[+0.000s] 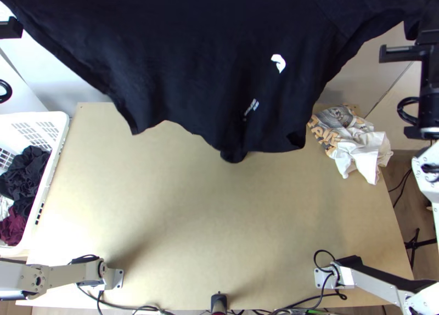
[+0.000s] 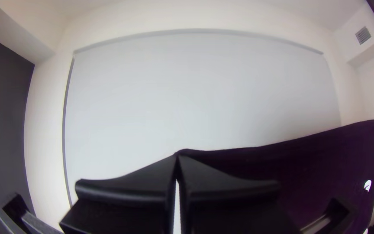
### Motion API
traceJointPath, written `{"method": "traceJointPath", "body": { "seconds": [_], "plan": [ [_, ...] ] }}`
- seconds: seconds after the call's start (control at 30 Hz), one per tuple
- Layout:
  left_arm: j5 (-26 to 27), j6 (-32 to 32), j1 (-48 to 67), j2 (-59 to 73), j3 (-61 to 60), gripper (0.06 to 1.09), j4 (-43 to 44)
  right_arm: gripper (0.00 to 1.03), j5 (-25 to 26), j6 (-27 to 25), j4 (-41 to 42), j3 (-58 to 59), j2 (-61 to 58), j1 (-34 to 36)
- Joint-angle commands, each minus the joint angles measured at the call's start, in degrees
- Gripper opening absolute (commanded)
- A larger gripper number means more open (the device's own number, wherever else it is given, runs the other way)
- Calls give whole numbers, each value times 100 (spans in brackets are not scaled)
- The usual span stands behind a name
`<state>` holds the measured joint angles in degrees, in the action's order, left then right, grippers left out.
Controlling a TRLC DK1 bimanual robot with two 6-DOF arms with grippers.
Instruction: Fold the t-shirt
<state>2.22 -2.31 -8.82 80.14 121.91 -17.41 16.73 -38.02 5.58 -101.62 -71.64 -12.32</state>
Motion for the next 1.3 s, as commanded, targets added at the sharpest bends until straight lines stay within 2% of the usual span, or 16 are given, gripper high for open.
{"method": "traceJointPath", "body": {
  "seconds": [0.0,0.13,0.37,0.57,0.9,1.0,1.13,1.27],
  "plan": [
    [-99,-33,-41,81,-255,9,45,2,76,32,110,29,-307,-16],
    [-99,-33,-41,55,-317,9,53,2,76,-39,110,134,-307,-271],
    [-99,-121,-111,362,-519,9,510,2,85,-179,567,178,-790,-227],
    [-187,-112,-32,687,-361,9,1003,2,93,-188,663,-639,-1467,-104],
    [-345,-200,65,1074,-35,9,994,2,155,-171,584,-1290,-2003,151],
    [-301,-226,82,872,-378,9,677,2,146,-118,294,-806,-1705,45],
    [-204,-376,73,274,-1486,9,985,2,41,-92,-93,450,-966,-254],
    [-195,-411,-76,107,-2031,9,1038,2,32,-4,-22,1593,-369,-298]
  ]
}}
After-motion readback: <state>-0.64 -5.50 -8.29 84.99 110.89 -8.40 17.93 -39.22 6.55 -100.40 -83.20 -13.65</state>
